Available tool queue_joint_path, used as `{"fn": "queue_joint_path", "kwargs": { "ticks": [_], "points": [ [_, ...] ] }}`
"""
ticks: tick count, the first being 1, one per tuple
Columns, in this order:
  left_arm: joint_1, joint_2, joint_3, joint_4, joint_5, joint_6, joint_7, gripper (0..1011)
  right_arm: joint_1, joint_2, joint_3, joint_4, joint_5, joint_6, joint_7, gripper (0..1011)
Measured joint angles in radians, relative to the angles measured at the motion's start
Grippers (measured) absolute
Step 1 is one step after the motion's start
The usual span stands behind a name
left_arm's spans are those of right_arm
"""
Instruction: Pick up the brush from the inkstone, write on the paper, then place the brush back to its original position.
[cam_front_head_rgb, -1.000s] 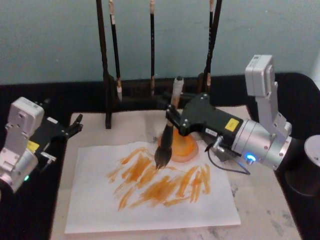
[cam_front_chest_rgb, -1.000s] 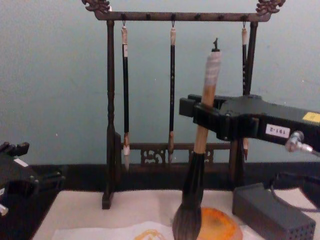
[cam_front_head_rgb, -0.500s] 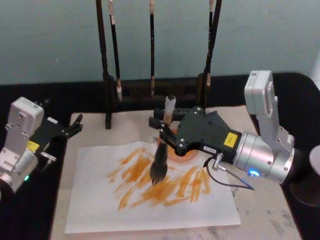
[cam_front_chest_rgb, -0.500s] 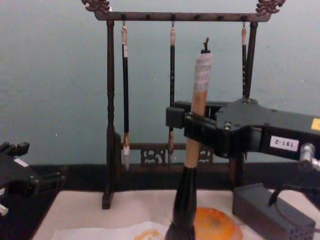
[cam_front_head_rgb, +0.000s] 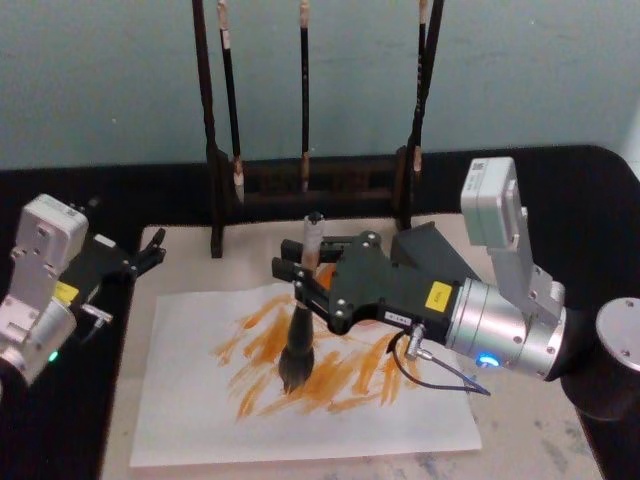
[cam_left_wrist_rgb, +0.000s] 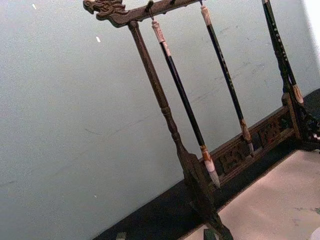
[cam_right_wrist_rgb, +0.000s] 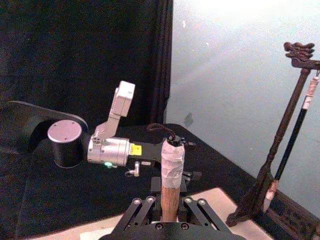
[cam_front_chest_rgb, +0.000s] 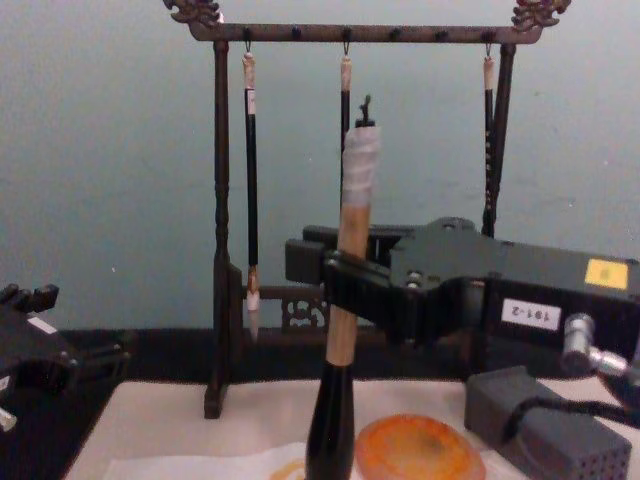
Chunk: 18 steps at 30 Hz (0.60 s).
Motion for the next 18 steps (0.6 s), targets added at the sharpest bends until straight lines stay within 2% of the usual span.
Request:
{"fn": "queue_joint_path", "kwargs": {
  "ticks": [18],
  "points": [
    [0.000, 0.000, 0.000, 0.000, 0.000, 0.000, 0.000, 1001, 0.006, -0.030, -0.017, 0.041, 0.013, -0.002, 0.007, 176]
  ]
}}
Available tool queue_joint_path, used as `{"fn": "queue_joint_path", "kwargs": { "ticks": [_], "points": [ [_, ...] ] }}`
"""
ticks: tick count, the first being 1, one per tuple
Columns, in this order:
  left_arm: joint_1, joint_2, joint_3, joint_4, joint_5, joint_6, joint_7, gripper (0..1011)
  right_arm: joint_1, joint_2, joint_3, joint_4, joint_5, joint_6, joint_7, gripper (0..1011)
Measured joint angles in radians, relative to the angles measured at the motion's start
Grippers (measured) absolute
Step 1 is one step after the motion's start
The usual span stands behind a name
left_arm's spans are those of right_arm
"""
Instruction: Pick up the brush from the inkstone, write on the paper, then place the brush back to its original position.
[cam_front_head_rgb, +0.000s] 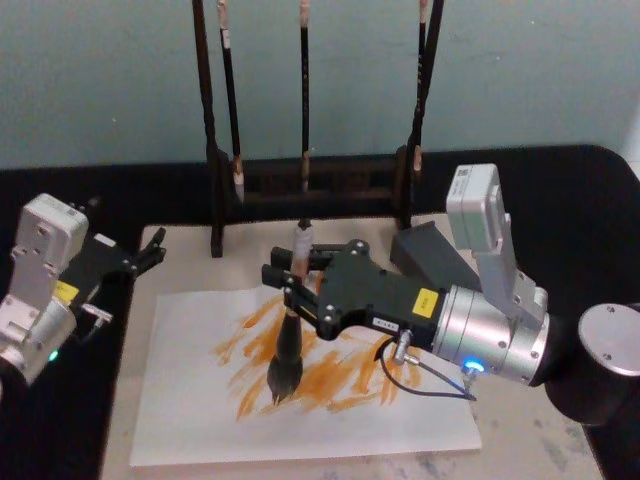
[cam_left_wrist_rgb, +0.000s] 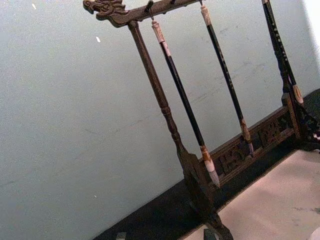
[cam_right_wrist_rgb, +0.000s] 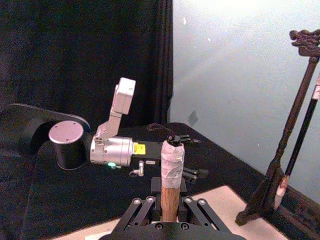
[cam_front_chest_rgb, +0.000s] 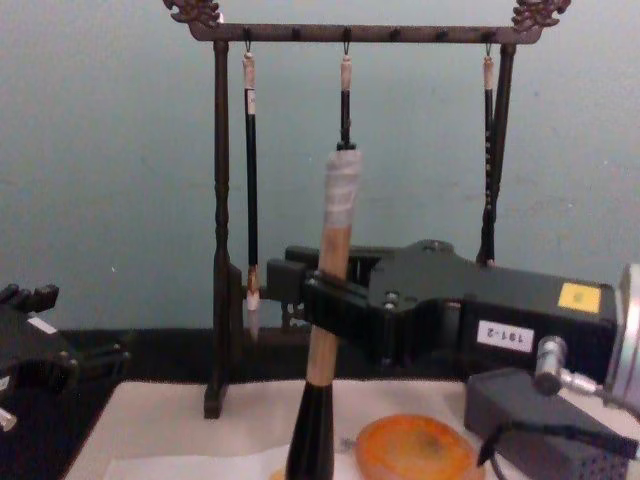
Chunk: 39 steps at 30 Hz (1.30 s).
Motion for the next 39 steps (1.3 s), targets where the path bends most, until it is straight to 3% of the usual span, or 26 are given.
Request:
{"fn": "queue_joint_path", "kwargs": {
  "ticks": [25, 39],
  "points": [
    [0.000, 0.000, 0.000, 0.000, 0.000, 0.000, 0.000, 1001, -0.004, -0.003, -0.027, 0.014, -0.015, 0.007, 0.007, 175],
    [0.000, 0.000, 0.000, 0.000, 0.000, 0.000, 0.000, 1001, -0.024, 0.027, -0.014, -0.006, -0.017, 0.007, 0.010, 176]
  ]
}}
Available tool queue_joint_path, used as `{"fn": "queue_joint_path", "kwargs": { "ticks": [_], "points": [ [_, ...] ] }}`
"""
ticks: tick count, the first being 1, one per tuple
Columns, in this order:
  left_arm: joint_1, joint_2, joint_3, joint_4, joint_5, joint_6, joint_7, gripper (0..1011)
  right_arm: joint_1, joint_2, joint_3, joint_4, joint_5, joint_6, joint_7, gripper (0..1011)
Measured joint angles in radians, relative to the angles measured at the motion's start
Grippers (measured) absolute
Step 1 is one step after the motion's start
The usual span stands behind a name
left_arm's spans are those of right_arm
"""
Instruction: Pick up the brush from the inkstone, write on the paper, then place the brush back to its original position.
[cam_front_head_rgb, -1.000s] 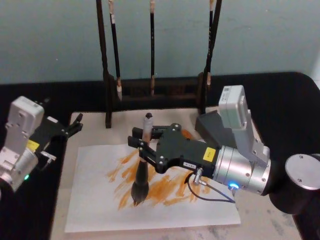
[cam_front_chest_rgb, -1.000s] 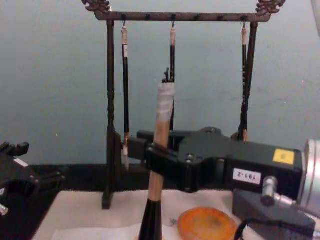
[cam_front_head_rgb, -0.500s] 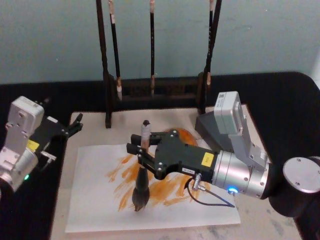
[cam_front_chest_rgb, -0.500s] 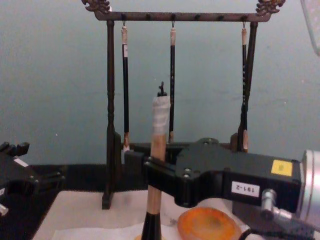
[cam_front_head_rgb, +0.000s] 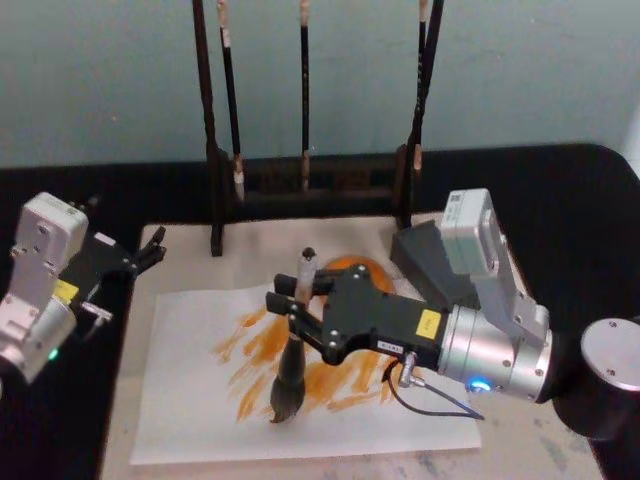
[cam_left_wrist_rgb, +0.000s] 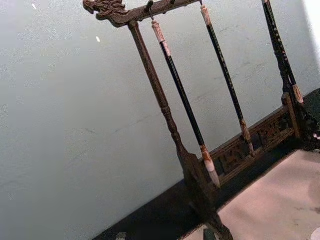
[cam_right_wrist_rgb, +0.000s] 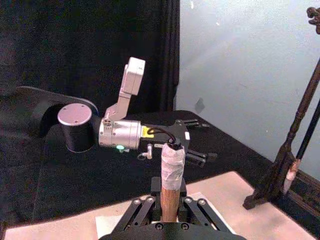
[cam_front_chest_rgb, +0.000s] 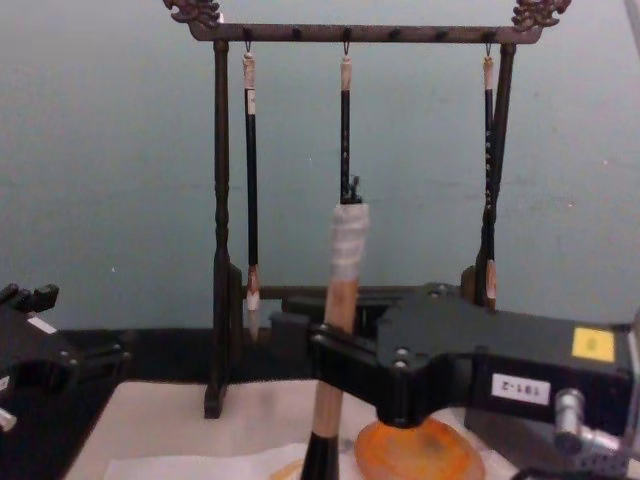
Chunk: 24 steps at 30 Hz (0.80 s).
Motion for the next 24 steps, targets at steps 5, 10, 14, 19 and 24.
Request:
{"fn": "queue_joint_path", "kwargs": {
  "ticks": [5, 10, 14, 19, 24],
  "points": [
    [0.000, 0.000, 0.000, 0.000, 0.000, 0.000, 0.000, 1001, -0.010, 0.010, 0.009, -0.008, 0.001, -0.004, -0.002, 175],
    [0.000, 0.000, 0.000, 0.000, 0.000, 0.000, 0.000, 1001, -0.020, 0.020, 0.021, -0.014, 0.002, -0.010, -0.007, 175],
    [0.000, 0.000, 0.000, 0.000, 0.000, 0.000, 0.000, 1001, -0.026, 0.026, 0.030, -0.018, 0.002, -0.012, -0.011, 175],
    [0.000, 0.000, 0.000, 0.000, 0.000, 0.000, 0.000, 1001, -0.033, 0.033, 0.041, -0.021, 0.003, -0.013, -0.016, 176],
    [0.000, 0.000, 0.000, 0.000, 0.000, 0.000, 0.000, 1001, -0.042, 0.042, 0.056, -0.025, 0.003, -0.016, -0.022, 175]
  ]
}}
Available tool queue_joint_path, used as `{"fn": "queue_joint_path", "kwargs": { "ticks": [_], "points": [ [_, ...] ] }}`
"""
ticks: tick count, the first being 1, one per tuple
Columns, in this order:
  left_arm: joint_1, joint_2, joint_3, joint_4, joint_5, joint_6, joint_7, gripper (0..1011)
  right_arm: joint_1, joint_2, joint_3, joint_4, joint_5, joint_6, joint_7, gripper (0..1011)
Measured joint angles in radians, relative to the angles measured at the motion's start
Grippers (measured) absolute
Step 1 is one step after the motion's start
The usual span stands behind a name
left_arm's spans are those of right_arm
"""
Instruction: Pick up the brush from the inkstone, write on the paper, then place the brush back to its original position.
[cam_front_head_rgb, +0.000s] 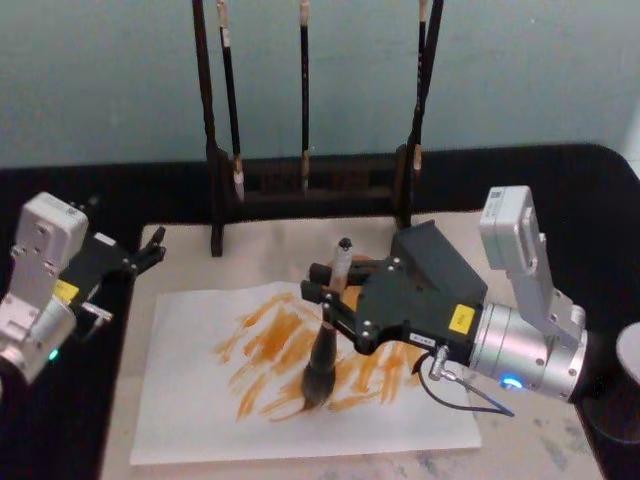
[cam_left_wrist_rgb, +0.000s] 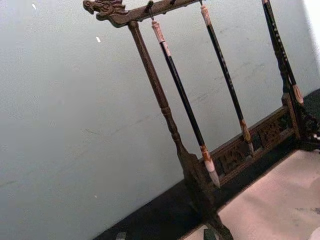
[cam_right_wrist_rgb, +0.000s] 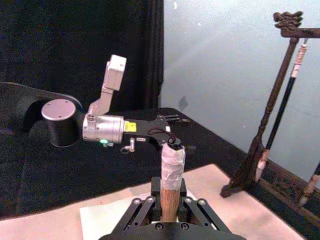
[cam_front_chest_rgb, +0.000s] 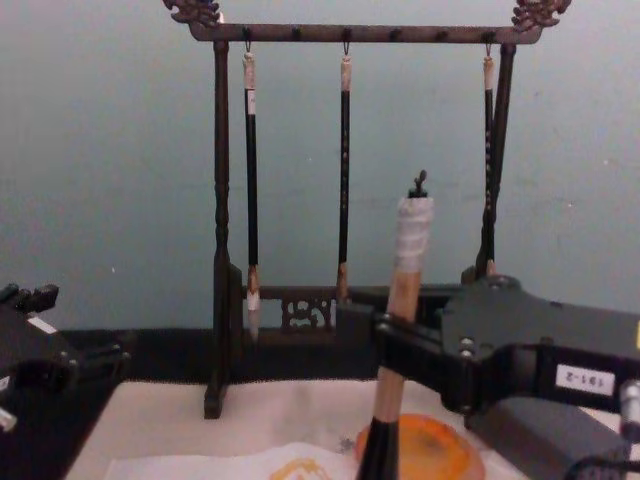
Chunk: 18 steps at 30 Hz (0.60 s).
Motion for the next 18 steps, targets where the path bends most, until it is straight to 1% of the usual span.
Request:
{"fn": "queue_joint_path", "kwargs": {
  "ticks": [11, 18],
  "points": [
    [0.000, 0.000, 0.000, 0.000, 0.000, 0.000, 0.000, 1001, -0.016, 0.011, 0.027, -0.007, 0.001, -0.004, -0.011, 175],
    [0.000, 0.000, 0.000, 0.000, 0.000, 0.000, 0.000, 1001, -0.020, 0.007, 0.043, -0.012, 0.007, -0.010, -0.017, 175]
  ]
}}
